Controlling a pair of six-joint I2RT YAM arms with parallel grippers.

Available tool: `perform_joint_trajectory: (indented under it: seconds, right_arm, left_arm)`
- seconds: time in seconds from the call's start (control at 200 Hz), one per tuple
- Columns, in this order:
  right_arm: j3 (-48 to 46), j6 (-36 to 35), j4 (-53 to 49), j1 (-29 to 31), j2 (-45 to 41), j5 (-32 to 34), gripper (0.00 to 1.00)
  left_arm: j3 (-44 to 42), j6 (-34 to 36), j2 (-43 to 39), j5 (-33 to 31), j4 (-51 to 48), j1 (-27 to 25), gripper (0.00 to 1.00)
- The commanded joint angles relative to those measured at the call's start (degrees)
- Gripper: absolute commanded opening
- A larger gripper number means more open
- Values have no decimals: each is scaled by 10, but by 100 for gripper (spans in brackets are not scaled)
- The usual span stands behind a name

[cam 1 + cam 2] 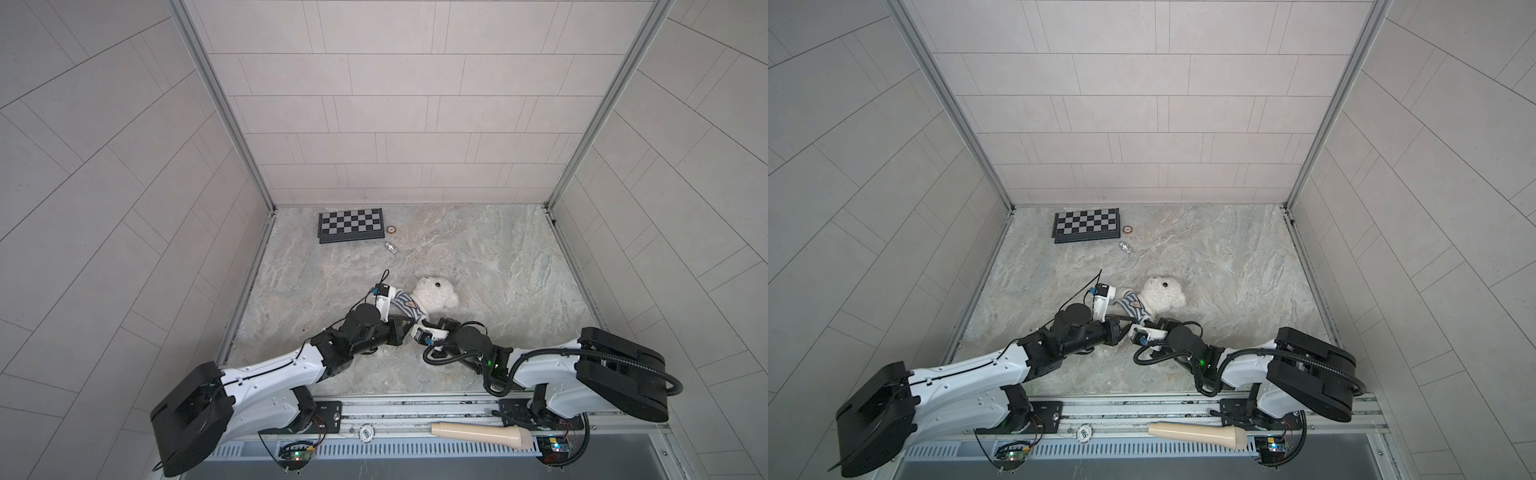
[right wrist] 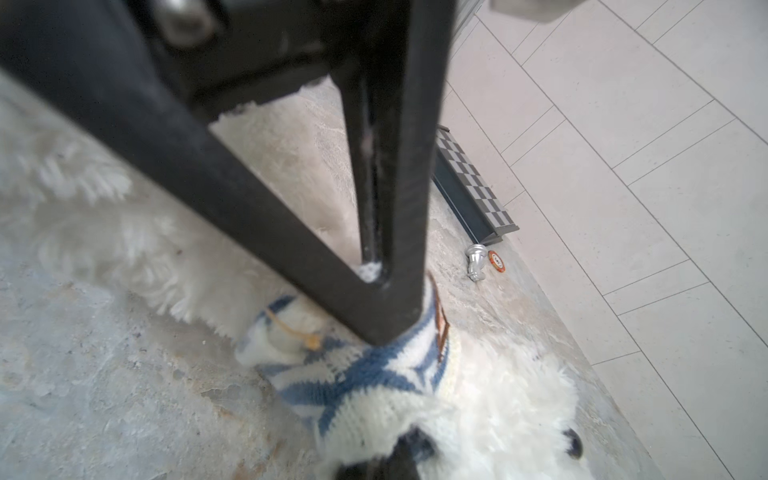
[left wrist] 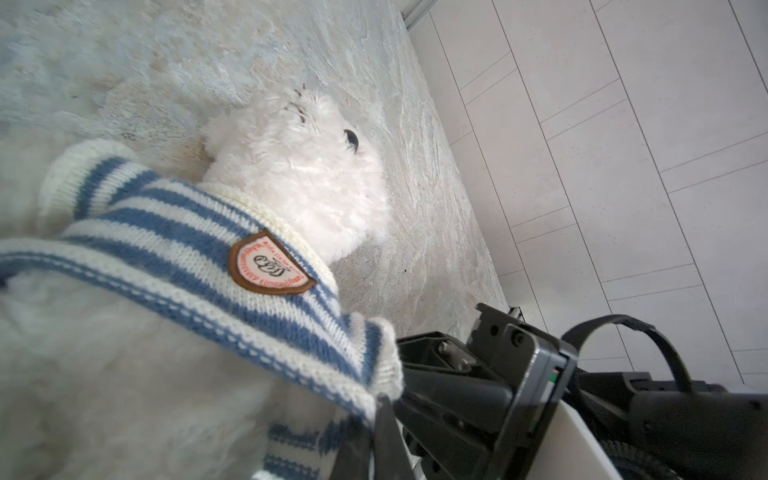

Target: Dress the teddy bear

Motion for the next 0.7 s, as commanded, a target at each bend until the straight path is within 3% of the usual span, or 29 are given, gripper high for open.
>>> perform_joint_trajectory:
  seconds: [0.0,0.471,0.691]
  right_arm:
    - [-9,10,-9,3,-34,9,0]
    - [-58,49,-106,7,-207,-29,0]
    - [-57,93,-182,7,-274,-49,0]
  left_arm:
    - [-10,42,-12,-33,-60,10,0]
    - [-39,92,-7,-103,-124,49,0]
    - [-36,102,-1,-101,-128,48,0]
